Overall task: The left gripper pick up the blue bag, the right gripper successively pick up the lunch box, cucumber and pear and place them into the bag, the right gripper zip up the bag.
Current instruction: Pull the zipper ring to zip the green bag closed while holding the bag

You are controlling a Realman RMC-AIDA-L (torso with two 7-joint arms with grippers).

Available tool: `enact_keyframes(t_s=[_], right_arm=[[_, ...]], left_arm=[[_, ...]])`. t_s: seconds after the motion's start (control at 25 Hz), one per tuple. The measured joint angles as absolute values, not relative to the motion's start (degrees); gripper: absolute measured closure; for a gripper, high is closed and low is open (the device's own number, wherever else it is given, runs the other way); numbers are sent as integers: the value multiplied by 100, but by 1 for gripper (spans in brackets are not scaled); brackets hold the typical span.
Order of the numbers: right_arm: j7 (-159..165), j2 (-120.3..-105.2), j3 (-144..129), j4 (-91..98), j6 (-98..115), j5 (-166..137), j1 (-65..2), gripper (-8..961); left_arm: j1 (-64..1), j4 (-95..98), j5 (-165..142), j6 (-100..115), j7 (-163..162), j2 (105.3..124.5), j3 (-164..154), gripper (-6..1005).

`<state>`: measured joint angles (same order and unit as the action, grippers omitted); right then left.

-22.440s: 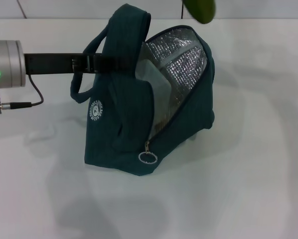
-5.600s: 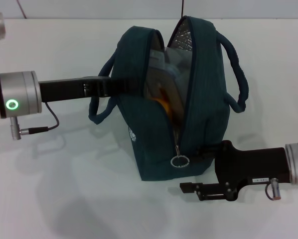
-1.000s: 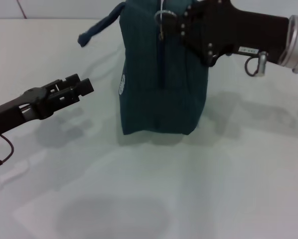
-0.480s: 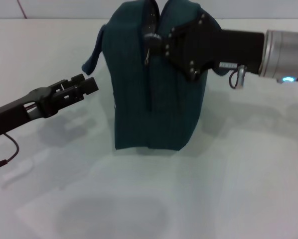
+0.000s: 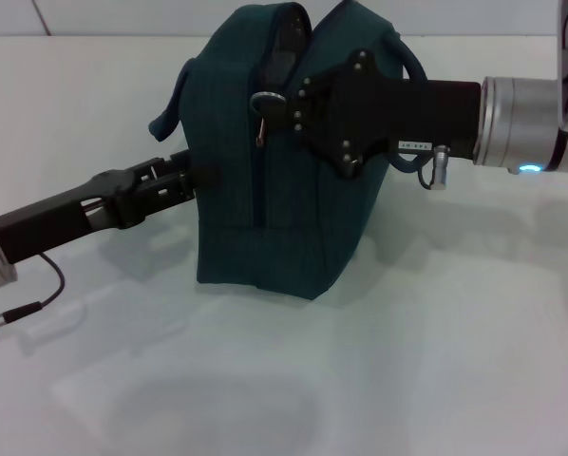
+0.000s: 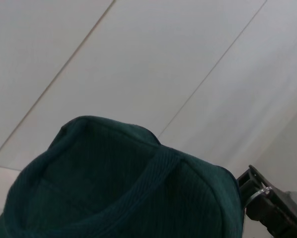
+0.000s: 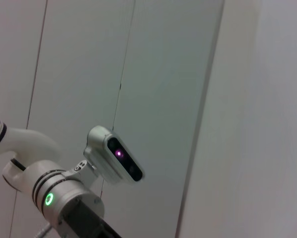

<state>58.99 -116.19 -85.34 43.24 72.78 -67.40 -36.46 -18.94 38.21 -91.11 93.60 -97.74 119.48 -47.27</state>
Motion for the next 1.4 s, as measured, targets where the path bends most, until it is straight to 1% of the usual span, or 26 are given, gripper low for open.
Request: enact_keyframes(t_s=[0.24, 0.48, 0.68, 1.0, 1.24, 1.4], right_arm=[[5897, -11612, -8542, 4362, 7316, -6734, -3620, 949], [5897, -11604, -8551, 4362, 7373, -6732, -3615, 949], [5897, -11601, -8552, 4362, 7381, -6732, -3618, 948], [5897, -11601, -8552, 4348, 7401, -6732, -3641, 948], [5945, -11594, -8543, 4424, 7556, -6732, -3644, 948], [6046, -11589, -8538, 4471, 7568, -6732, -3649, 948]], left_arm=[[-1991, 3677, -9114, 9348, -9773, 11941, -4706, 238], [-2008, 3677, -9100, 9336, -9736, 11938, -4694, 300], [-2028, 3676, -9113, 9289, -9724, 11935, -4693, 527], [-2061, 3603, -9120, 9246, -9711, 11932, -4719, 761], [-2067, 3603, -9180, 9253, -9674, 11944, -4729, 898], [-2080, 3603, -9236, 9272, -9602, 11951, -4774, 930]])
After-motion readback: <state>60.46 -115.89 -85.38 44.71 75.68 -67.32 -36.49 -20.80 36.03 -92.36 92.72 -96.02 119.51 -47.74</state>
